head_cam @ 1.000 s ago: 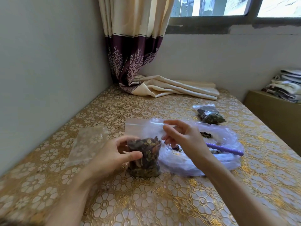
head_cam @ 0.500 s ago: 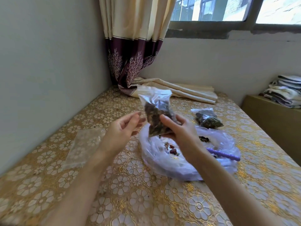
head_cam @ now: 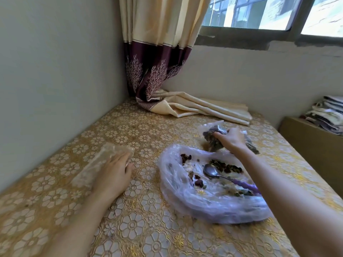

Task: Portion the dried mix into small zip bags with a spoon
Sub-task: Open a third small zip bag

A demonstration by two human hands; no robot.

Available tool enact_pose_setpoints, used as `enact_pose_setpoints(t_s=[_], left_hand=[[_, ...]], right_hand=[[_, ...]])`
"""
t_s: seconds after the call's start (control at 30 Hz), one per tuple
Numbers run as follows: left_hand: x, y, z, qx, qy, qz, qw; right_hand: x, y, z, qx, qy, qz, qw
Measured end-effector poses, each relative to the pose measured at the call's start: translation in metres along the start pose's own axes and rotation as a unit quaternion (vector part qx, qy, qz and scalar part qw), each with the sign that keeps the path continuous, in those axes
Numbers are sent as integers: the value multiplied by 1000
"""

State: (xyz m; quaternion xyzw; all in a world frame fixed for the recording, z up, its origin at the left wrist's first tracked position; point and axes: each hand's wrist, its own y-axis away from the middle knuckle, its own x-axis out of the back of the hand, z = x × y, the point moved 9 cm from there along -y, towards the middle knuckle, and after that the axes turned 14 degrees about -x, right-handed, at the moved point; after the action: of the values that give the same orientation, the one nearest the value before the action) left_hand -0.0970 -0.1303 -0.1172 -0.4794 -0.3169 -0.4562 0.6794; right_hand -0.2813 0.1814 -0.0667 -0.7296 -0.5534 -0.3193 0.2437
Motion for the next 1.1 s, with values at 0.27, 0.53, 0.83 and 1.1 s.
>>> enact_pose_setpoints(t_s=[0.27, 0.53, 0.83, 1.1], left_hand=[[20, 0, 0, -13, 45, 103, 994], [49, 3, 25, -13, 239, 235, 942], [76, -49, 96, 80, 602, 331, 722], [53, -92, 135, 88, 688, 296, 657]], right_hand=[[-5, 1, -6, 53, 96, 64, 992], [26, 58, -15, 155, -14, 21, 988], [30, 149, -67, 278, -261, -182, 906], [57, 130, -71, 320, -260, -42, 910]])
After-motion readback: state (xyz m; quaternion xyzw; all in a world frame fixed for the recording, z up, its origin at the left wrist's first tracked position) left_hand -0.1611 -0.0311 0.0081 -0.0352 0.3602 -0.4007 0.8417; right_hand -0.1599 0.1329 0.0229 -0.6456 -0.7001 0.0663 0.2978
